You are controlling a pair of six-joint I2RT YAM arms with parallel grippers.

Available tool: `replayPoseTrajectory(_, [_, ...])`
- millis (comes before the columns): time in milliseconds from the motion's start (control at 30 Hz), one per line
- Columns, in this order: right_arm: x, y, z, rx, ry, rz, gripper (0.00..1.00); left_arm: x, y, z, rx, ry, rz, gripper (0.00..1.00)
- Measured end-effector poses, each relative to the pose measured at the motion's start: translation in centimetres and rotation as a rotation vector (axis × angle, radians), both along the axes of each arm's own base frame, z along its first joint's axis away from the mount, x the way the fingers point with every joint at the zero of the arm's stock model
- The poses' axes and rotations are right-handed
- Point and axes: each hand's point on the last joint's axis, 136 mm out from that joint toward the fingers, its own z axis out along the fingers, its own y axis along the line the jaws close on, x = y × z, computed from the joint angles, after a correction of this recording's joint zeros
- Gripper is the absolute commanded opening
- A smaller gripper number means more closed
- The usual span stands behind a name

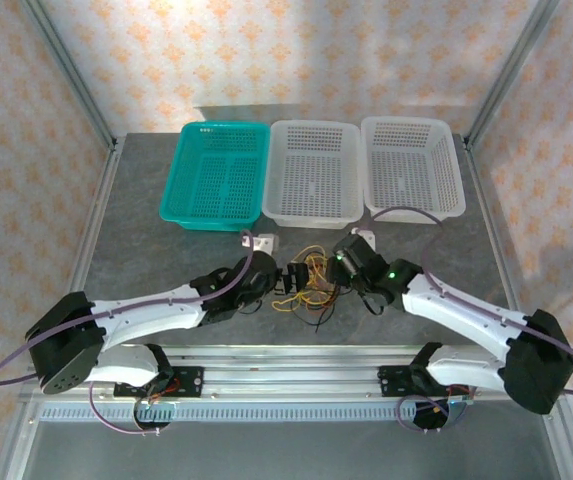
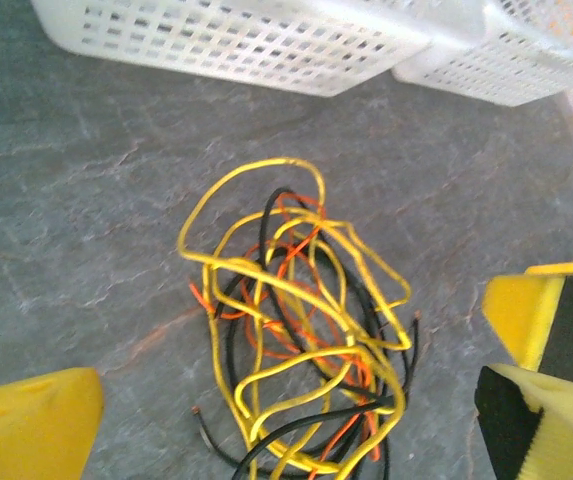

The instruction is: Untangle the cables

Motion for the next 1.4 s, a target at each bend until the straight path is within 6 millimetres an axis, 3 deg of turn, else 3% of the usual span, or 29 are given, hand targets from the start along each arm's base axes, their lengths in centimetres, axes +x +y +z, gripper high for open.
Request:
replayPoseTrajectory(200, [0.5,0.8,-1.7,0.001,0.047,0.079,0.49,0.2,-0.4,-0.5,-0.006,-0.011,-0.007,0.99])
replayPoseTrajectory(467, [1.0,0.0,-4.7,-0.051,0.082,0.094,0.45,0.8,-1.3,-0.7,-0.033,-0.030,-0.008,0.99])
replayPoseTrajectory(1033, [2.2,1.1,-6.9,-0.029,0.025,0.123,0.31,1.2,-1.8,-0.5,-0.065,-0.055,-0.009,0.99])
replayPoseTrajectory(1400, [2.5,1.1,-7.2,-0.031,0.001,0.129,0.13,2.0,-1.3,-1.9,0.020,-0.033,0.034,0.99])
